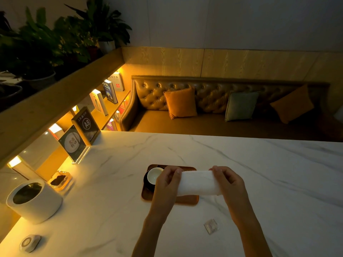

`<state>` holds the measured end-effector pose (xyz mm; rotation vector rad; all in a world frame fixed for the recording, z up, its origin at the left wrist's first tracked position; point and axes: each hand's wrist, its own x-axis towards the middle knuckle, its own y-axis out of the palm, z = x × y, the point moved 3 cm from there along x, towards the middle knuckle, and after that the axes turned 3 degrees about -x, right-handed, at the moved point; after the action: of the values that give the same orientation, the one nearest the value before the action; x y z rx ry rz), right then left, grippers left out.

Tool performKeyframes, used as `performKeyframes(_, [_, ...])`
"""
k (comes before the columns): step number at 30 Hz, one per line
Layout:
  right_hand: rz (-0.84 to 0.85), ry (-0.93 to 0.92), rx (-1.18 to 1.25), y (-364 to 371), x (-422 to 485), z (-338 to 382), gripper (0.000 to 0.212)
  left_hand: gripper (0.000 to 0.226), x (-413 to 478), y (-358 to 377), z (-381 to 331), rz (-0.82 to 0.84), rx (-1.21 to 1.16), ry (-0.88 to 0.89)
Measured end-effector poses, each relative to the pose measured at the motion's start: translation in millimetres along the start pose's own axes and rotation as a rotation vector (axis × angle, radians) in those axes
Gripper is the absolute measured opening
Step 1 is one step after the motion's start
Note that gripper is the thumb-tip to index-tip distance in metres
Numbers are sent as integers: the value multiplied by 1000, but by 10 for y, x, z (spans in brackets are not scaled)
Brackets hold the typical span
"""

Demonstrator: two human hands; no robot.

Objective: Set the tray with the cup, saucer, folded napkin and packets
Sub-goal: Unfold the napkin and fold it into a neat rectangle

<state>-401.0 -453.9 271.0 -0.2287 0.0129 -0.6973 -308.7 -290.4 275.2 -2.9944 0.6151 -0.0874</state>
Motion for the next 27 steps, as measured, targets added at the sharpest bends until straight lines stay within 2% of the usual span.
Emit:
performKeyframes(3, [-11,46,40,-6,-2,-33,11,17,-1,20,-2,-2,10,-5])
performKeyframes(7, [2,10,0,53,14,46,7,19,-39,81,-53,0,47,57])
performKeyframes(15, [-130,-29,55,73,18,161,10,29,-44,87,-109,-188,13,121])
performKeyframes(20, [-132,-28,73,58,8,122,8,30,-31,103,-106,-204,6,124])
performKeyframes(23, [-70,9,94,31,32,82,9,27,-4,69,-93,-132,0,118])
performKeyframes(27, [128,139,128,-13,50,-62,14,21,12,-45,19,-67,-30,34])
